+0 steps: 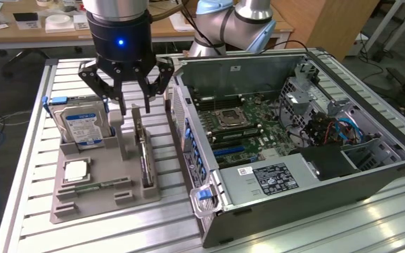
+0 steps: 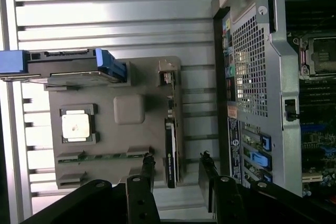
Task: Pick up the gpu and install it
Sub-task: 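Pick up the gpu and move the gpu toward the slot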
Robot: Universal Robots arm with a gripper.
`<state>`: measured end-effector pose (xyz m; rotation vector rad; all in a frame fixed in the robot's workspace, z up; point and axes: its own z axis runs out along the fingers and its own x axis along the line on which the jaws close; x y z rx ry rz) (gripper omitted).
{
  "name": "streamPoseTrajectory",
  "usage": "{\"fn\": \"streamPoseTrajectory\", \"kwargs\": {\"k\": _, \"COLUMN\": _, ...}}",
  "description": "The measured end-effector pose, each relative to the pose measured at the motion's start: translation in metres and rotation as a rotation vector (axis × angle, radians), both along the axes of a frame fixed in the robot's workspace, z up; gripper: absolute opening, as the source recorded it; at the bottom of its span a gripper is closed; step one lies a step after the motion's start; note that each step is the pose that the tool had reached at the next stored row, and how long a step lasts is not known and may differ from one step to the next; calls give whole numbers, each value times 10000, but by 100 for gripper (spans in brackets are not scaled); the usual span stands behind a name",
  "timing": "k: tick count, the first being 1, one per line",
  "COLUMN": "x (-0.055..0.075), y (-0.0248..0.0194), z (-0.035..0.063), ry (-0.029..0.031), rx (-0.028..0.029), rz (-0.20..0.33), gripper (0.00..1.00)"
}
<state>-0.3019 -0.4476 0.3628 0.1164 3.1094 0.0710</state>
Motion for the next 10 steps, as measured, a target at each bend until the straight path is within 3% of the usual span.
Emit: {"fn": "streamPoseTrajectory", "kwargs": {"k": 10, "x": 0, "y": 0, "z": -134, "ry": 2, "rx": -2, "rz": 0, "gripper": 47}}
